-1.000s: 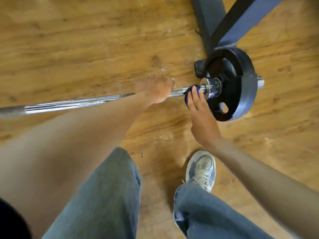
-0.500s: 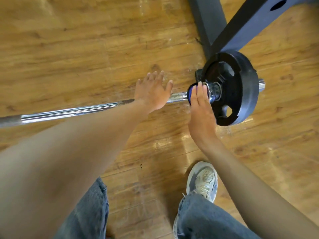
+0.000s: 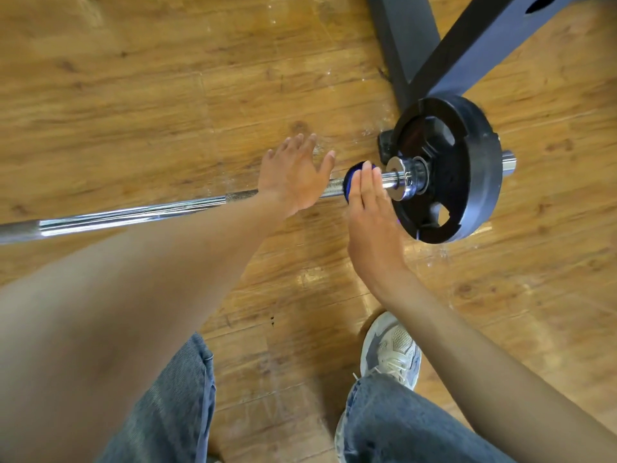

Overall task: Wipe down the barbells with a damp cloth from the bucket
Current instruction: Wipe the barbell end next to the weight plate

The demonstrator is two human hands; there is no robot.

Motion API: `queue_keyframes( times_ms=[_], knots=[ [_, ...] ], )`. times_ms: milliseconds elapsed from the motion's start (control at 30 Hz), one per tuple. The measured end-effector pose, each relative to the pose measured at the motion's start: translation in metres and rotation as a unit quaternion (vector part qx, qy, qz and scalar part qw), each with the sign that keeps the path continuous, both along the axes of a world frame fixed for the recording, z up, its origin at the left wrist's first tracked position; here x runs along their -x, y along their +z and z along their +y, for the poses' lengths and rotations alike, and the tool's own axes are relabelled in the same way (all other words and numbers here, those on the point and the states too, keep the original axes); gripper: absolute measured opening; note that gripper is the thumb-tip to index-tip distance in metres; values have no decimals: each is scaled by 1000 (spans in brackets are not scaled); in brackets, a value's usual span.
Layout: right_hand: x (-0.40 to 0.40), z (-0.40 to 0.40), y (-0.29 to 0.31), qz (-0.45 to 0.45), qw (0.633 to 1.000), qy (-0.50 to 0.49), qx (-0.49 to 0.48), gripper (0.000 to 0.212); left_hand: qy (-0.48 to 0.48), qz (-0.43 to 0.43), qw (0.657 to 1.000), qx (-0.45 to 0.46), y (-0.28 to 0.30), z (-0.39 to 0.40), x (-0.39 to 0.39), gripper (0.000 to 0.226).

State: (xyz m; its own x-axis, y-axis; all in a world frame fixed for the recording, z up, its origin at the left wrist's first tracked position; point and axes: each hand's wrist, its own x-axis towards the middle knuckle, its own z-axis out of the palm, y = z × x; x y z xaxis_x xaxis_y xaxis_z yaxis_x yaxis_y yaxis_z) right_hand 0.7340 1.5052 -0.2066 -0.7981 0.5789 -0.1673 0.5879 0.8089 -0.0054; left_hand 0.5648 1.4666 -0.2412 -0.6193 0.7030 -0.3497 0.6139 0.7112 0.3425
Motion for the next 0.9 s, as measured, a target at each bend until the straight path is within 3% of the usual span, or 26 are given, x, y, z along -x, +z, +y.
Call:
queue_keyframes(
  times_ms=[200,433,600,767,900],
  knots=[
    [8,15,3,3,998,-55,2,82,-1,11,1000,-3,-1,-1,0,74],
    [22,36,9,-18,999,-41,20,78,10,11,1000,-3,1,0,-2,73],
    [-7,6,2,3,999,-37,3,82,2,18,1000,-3,1,-3,-3,76],
    [20,35,10,10,999,-28,37,80,7,22,1000,2,2,-4,-4,75],
    [-10,-5,6,22,999,-25,14,90,-3,44,999,-8,6,-7,-11,75]
  ],
)
